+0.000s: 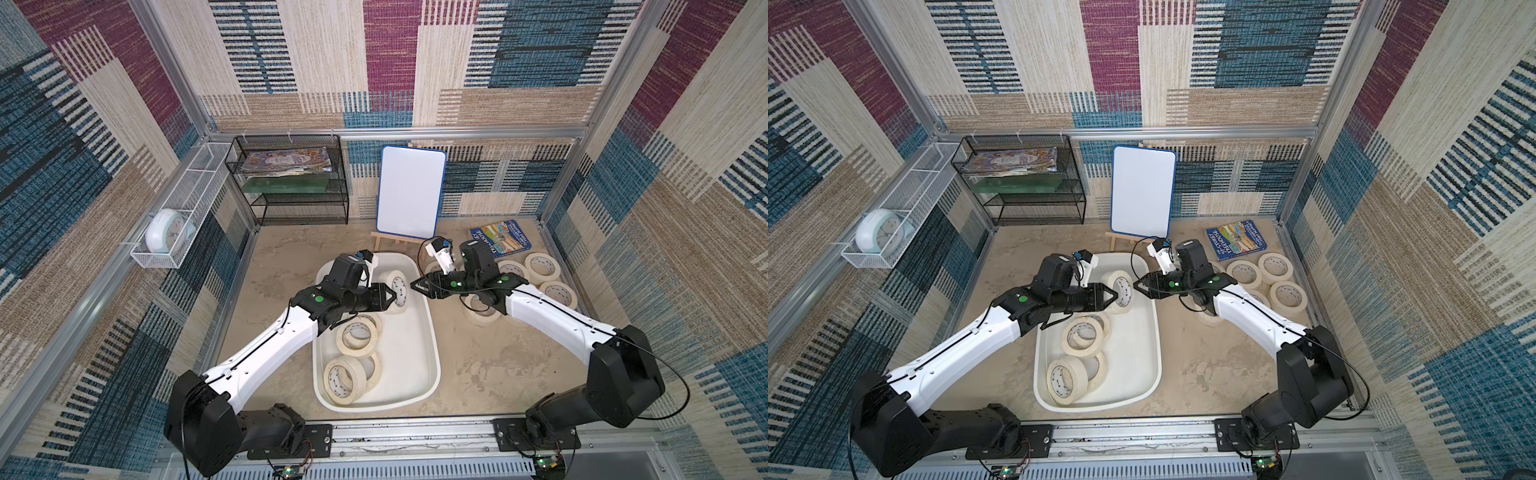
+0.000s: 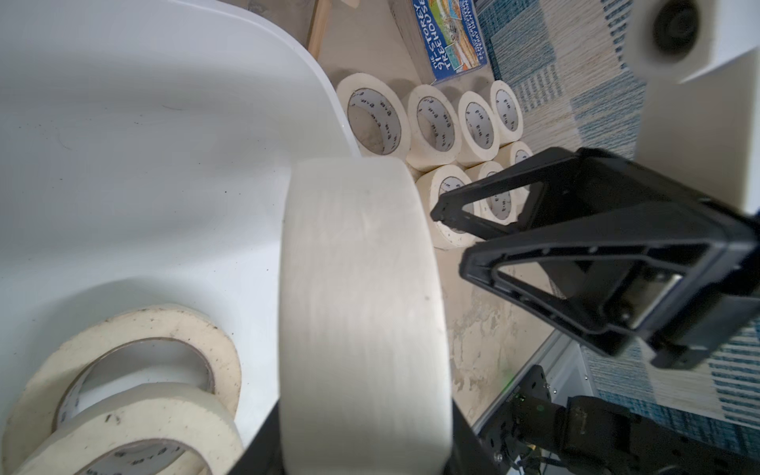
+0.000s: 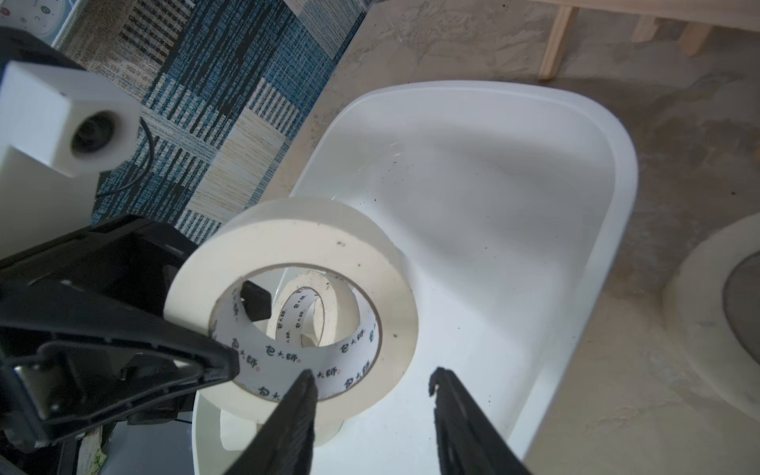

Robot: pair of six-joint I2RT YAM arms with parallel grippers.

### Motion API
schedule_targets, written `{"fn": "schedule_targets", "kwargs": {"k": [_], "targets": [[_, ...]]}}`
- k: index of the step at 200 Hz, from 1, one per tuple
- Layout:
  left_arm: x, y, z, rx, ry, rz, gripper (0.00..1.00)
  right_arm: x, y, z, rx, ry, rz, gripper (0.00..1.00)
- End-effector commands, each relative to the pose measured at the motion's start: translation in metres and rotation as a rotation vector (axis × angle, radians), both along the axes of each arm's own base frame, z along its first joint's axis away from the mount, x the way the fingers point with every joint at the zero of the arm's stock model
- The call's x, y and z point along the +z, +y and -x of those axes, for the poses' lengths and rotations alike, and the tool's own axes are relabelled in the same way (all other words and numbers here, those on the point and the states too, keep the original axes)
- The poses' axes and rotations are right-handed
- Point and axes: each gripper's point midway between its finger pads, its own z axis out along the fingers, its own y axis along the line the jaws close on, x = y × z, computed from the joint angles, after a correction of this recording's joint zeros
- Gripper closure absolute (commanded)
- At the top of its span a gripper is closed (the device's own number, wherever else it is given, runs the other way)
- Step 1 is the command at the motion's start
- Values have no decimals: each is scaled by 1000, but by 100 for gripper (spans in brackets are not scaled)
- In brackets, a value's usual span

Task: Take out the art tape in the storage box
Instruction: Pick up the art tape from the storage box.

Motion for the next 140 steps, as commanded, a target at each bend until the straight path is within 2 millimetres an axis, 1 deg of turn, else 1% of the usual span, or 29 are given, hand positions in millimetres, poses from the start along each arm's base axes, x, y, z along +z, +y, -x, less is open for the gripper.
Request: {"fn": "schedule_targets", "kwargs": {"k": [1, 19, 42, 65, 71, 75, 80, 81, 85, 98, 131, 140], "targets": [[24, -13, -5, -33, -58, 104, 100, 5, 9, -3, 17, -18, -32, 48], [27, -15, -4, -42, -63, 124, 100, 0, 12, -7, 19, -8, -30, 46], [27, -16, -4, -45, -63, 133, 100, -1, 18, -9, 29, -2, -34, 47], [27, -18, -4, -52, -59, 141, 100, -1, 21, -11, 31, -2, -37, 61], [26, -19, -4, -55, -58, 144, 100, -1, 22, -12, 34, -2, -38, 66], [26, -19, -4, -55, -60, 145, 100, -1, 22, -12, 31, -2, -37, 72], [26, -19, -4, -55, -58, 145, 100, -2, 22, -12, 29, -1, -35, 82], [26, -19, -5, -55, -58, 145, 100, -2, 22, -12, 30, 0, -35, 82], [26, -19, -5, -56, -59, 144, 100, -1, 22, -12, 28, -1, -36, 88], [26, -19, -5, -58, -60, 139, 100, -1, 22, -14, 23, -3, -32, 100], [22, -19, -5, -61, -61, 129, 100, 0, 20, -16, 18, -12, -15, 100], [22, -18, -5, -64, -63, 115, 86, 2, 19, -17, 13, -20, -5, 100]]}}
